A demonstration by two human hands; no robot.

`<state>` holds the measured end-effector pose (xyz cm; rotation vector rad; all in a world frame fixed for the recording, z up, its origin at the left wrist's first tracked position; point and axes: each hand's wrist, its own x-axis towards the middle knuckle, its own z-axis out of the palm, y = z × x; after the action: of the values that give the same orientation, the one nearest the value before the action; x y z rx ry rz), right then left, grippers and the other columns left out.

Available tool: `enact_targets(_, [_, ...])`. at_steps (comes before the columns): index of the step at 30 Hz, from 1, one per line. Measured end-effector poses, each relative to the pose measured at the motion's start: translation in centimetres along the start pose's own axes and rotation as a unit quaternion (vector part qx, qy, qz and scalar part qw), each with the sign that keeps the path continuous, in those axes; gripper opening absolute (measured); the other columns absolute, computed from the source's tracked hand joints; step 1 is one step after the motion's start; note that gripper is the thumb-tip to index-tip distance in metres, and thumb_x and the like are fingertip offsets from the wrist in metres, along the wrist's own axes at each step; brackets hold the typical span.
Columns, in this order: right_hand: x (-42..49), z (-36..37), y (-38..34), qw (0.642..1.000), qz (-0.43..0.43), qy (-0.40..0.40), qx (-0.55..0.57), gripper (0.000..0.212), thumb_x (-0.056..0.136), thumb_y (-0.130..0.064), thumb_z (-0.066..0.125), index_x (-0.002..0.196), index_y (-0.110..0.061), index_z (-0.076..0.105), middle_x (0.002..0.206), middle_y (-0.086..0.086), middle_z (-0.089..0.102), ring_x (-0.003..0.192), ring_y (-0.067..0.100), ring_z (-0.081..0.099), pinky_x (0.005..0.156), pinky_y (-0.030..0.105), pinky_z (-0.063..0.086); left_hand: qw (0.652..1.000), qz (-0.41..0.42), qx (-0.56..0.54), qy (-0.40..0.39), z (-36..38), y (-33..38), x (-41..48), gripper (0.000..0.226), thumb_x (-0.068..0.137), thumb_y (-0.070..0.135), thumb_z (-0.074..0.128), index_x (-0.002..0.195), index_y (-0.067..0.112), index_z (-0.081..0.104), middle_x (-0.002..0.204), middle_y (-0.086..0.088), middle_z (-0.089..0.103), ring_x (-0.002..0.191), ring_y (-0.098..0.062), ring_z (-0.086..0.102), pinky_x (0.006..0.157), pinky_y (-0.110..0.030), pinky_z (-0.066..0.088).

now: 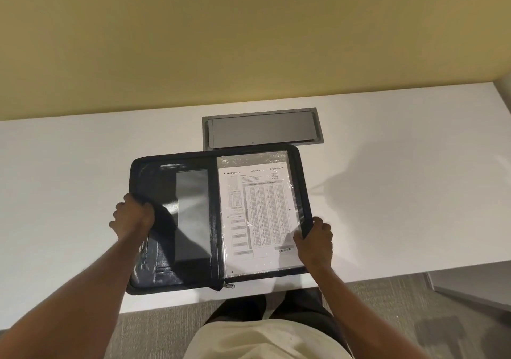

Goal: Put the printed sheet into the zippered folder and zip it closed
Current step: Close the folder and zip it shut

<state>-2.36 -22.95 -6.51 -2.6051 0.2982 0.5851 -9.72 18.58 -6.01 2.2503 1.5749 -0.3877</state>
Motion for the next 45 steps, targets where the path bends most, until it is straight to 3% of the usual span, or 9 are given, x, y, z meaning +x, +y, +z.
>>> enact_targets(8, [1.9, -0.7, 0.2, 0.999, 0.017, 0.012, 0.027, 0.055, 0.088, -0.027, 0.076, 0.133, -0.007, 0.051, 0.126, 0.017, 0.055, 0.115, 0.035, 0.057, 0.099, 0.047, 0.053, 0.990, -0.102, -0.101, 0.002, -2.3, 0.8, 0.9, 0.048, 0.094, 0.033, 0.062, 0.125, -0.003, 0.064, 0.129, -0.029, 0.060, 0.122, -0.048, 0.056, 0.106, -0.056, 0.045])
enact_targets(15, [3.1, -1.5, 1.0, 0.996, 0.044, 0.018, 0.073, 0.056, 0.087, -0.024, 0.077, 0.133, -0.008, 0.049, 0.127, 0.020, 0.055, 0.115, 0.039, 0.058, 0.097, 0.052, 0.055, 0.985, 0.049, -0.160, 0.050, -4.6, 2.1, -0.6, 0.036, 0.094, 0.027, 0.064, 0.113, -0.002, 0.071, 0.114, -0.026, 0.070, 0.109, -0.046, 0.064, 0.096, -0.050, 0.050])
enact_targets(19, [3.4, -2.1, 1.5, 0.991, 0.040, 0.015, 0.129, 0.053, 0.090, -0.021, 0.071, 0.135, -0.007, 0.047, 0.120, 0.021, 0.063, 0.114, 0.039, 0.060, 0.096, 0.051, 0.054, 0.978, 0.099, -0.174, 0.053, -7.0, 2.8, -1.3, 0.032, 0.093, 0.031, 0.061, 0.080, 0.003, 0.069, 0.074, -0.011, 0.068, 0.089, -0.044, 0.066, 0.081, -0.045, 0.052])
enact_targets(22, [3.4, -3.1, 1.5, 0.989, 0.029, 0.011, 0.144, 0.049, 0.091, -0.018, 0.069, 0.133, -0.002, 0.051, 0.119, 0.018, 0.066, 0.111, 0.036, 0.063, 0.092, 0.041, 0.053, 0.977, 0.126, -0.165, 0.054, -9.4, 3.8, -2.7, 0.036, 0.092, 0.038, 0.061, 0.068, 0.012, 0.066, 0.065, -0.004, 0.066, 0.077, -0.037, 0.066, 0.073, -0.042, 0.054])
enact_targets(27, [0.1, -4.5, -2.8, 0.989, -0.094, -0.004, 0.115, 0.051, 0.093, -0.016, 0.068, 0.139, -0.003, 0.050, 0.136, 0.015, 0.056, 0.128, 0.033, 0.053, 0.108, 0.044, 0.046, 0.961, 0.229, -0.140, 0.072, -12.2, 7.0, -6.0, 0.021, 0.095, 0.036, 0.065, 0.102, 0.017, 0.071, 0.072, 0.003, 0.066, 0.079, -0.034, 0.069, 0.085, -0.046, 0.057])
enact_targets(30, [-4.4, -5.2, -8.0, 0.964, -0.214, -0.048, 0.149, 0.063, 0.097, -0.026, 0.067, 0.152, -0.011, 0.041, 0.153, 0.007, 0.046, 0.143, 0.022, 0.042, 0.120, 0.035, 0.034, 0.942, 0.293, -0.150, 0.068, -12.7, 9.7, -8.9, 0.020, 0.095, 0.034, 0.065, 0.112, 0.024, 0.069, 0.078, 0.002, 0.069, 0.075, -0.032, 0.071, 0.085, -0.047, 0.058])
enact_targets(36, [-13.2, -7.3, -15.5, 0.940, -0.310, -0.052, 0.135, 0.058, 0.097, -0.067, 0.037, 0.146, -0.037, 0.037, 0.146, -0.014, 0.050, 0.132, 0.006, 0.050, 0.105, 0.022, 0.041, 0.912, 0.340, -0.230, 0.006, -10.7, 15.1, -13.5, 0.022, 0.096, 0.030, 0.068, 0.114, 0.018, 0.067, 0.091, -0.003, 0.071, 0.073, -0.026, 0.072, 0.070, -0.048, 0.064])
enact_targets(41, [-14.0, -8.6, -15.4, 0.941, -0.320, -0.040, 0.103, 0.049, 0.101, -0.038, 0.054, 0.147, -0.027, 0.042, 0.141, -0.006, 0.046, 0.125, 0.014, 0.055, 0.100, 0.030, 0.053, 0.890, 0.371, -0.261, 0.035, -7.4, 18.0, -16.2, 0.025, 0.097, 0.026, 0.065, 0.118, 0.012, 0.064, 0.114, -0.007, 0.068, 0.094, -0.024, 0.067, 0.085, -0.033, 0.052])
enact_targets(45, [-12.5, -9.0, -13.7, 0.952, -0.285, -0.024, 0.113, 0.052, 0.101, -0.012, 0.056, 0.149, -0.027, 0.042, 0.147, -0.005, 0.043, 0.130, 0.015, 0.054, 0.105, 0.026, 0.051, 0.876, 0.360, -0.320, -0.021, -4.9, 18.5, -17.6, 0.038, 0.102, 0.042, 0.058, 0.134, 0.022, 0.060, 0.133, -0.002, 0.064, 0.108, -0.012, 0.063, 0.091, -0.029, 0.051])
